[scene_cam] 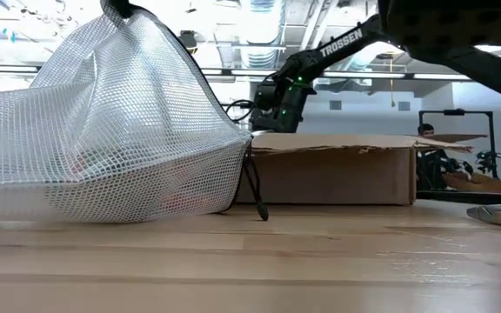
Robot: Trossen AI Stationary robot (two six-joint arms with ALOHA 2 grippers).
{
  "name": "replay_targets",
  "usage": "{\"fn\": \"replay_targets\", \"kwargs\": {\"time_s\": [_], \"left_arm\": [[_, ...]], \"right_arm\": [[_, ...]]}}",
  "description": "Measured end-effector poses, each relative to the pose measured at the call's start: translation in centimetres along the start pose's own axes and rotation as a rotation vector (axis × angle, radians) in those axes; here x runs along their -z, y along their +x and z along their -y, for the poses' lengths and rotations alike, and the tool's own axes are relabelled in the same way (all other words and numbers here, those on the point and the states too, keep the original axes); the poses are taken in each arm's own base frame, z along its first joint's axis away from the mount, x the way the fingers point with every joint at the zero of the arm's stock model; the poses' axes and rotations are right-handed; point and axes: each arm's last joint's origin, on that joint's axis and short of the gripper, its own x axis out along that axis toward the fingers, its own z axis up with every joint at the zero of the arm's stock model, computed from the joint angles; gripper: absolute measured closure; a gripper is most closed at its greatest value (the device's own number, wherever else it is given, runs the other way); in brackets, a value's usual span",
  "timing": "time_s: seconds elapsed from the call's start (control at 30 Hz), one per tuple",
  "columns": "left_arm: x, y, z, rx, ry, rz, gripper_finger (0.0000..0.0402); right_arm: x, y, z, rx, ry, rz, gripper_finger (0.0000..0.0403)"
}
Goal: Unpack boxes
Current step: Put the blue candle pot into the transparent zip bag
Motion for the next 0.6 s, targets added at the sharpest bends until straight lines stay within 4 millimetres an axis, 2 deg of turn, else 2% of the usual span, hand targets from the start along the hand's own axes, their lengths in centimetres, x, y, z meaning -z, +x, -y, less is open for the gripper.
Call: {"fn": "replay_targets", "kwargs": {"time_s": [0.23, 0.6], "left_arm": [[0.0, 0.0, 0.0, 0.003, -0.044, 0.003, 0.0402], [0.0, 0.0, 0.0, -0.006, -0.045, 0.008, 0.0402]], "right_arm": [[-1.0, -0.1, 0.4, 0.015, -0.011, 0.111, 0.0026], [-1.3, 0.0, 0.6, 0.016, -0.02, 0.141, 0.0026]]}}
